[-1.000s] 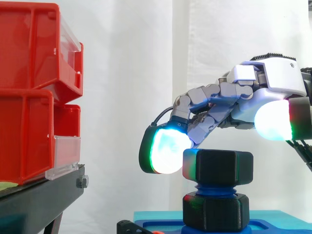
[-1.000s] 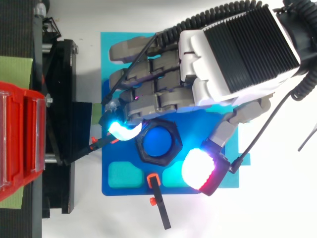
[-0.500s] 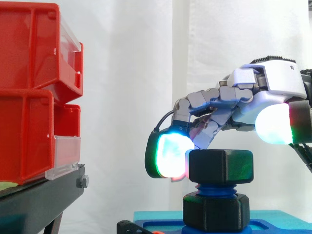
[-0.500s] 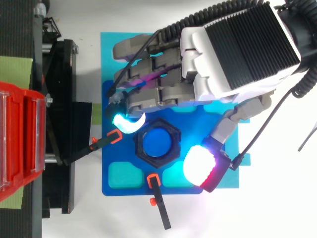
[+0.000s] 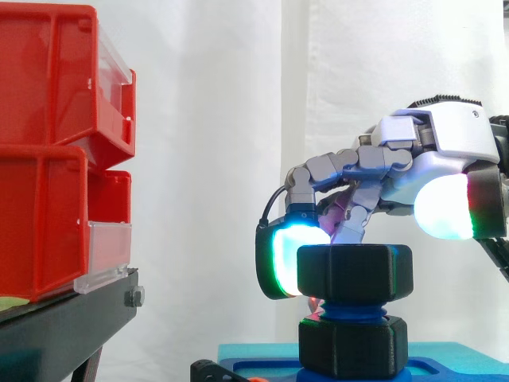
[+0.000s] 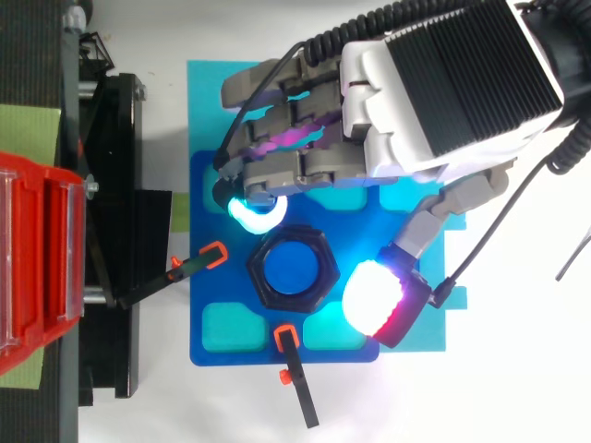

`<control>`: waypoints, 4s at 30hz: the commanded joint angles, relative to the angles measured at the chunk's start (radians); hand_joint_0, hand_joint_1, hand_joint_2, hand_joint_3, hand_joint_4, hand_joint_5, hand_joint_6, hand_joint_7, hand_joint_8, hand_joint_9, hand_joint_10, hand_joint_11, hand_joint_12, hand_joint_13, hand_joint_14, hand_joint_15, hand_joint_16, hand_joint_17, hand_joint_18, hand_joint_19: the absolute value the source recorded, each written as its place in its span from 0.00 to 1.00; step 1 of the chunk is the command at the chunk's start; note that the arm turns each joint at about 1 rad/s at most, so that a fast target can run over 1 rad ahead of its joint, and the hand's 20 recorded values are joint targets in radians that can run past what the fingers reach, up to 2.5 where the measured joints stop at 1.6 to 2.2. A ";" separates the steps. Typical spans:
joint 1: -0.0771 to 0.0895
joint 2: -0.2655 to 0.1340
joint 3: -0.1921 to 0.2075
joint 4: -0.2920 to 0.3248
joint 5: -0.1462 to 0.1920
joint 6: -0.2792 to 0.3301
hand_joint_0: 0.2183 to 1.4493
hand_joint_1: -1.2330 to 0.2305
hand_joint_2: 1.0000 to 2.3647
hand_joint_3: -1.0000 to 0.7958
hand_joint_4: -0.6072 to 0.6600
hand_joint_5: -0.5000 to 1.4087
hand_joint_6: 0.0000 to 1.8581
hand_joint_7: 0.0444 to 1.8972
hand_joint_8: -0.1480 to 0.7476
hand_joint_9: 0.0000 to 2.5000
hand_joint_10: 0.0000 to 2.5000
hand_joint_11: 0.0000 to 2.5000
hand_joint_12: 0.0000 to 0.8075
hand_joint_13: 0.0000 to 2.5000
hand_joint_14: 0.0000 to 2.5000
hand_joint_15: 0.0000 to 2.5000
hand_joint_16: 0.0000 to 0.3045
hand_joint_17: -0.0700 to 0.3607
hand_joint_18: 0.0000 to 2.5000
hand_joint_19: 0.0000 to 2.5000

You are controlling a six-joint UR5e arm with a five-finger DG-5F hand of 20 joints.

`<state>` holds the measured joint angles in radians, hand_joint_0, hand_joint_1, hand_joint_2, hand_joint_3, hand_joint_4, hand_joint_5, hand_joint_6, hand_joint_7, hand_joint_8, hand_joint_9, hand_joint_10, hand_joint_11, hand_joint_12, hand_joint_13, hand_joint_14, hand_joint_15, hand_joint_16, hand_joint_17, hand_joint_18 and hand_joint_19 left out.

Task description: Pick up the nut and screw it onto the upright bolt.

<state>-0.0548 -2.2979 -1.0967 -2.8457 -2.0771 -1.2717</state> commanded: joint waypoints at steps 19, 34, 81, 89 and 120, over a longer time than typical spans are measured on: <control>-0.017 0.000 0.021 -0.011 -0.020 0.002 0.25 0.56 0.00 0.28 0.58 0.31 0.27 0.74 0.35 0.62 0.00 0.00 0.35 0.38 0.00 0.00 0.13 0.38 0.29 0.00; -0.053 0.002 0.150 -0.184 -0.055 -0.037 0.24 0.55 0.00 0.28 0.66 0.27 0.27 0.66 0.50 0.61 0.00 0.05 0.45 0.41 0.00 0.01 0.18 0.45 0.34 0.00; 0.000 -0.034 0.041 0.095 -0.014 0.137 0.22 0.56 0.00 0.28 0.69 0.22 0.27 0.37 0.52 0.33 0.00 0.00 0.49 0.27 0.00 0.00 0.21 0.50 0.18 0.00; 0.012 -0.034 0.041 0.081 0.017 0.150 0.23 0.56 0.00 0.28 0.69 0.22 0.27 0.37 0.52 0.34 0.00 0.00 0.49 0.28 0.00 0.00 0.20 0.49 0.19 0.00; 0.027 -0.034 0.041 0.043 0.000 0.150 0.25 0.52 0.00 0.28 0.67 0.23 0.27 0.40 0.48 0.39 0.00 0.00 0.47 0.30 0.00 0.00 0.19 0.46 0.20 0.00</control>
<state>-0.0277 -2.3318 -1.0554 -2.8016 -2.0711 -1.1214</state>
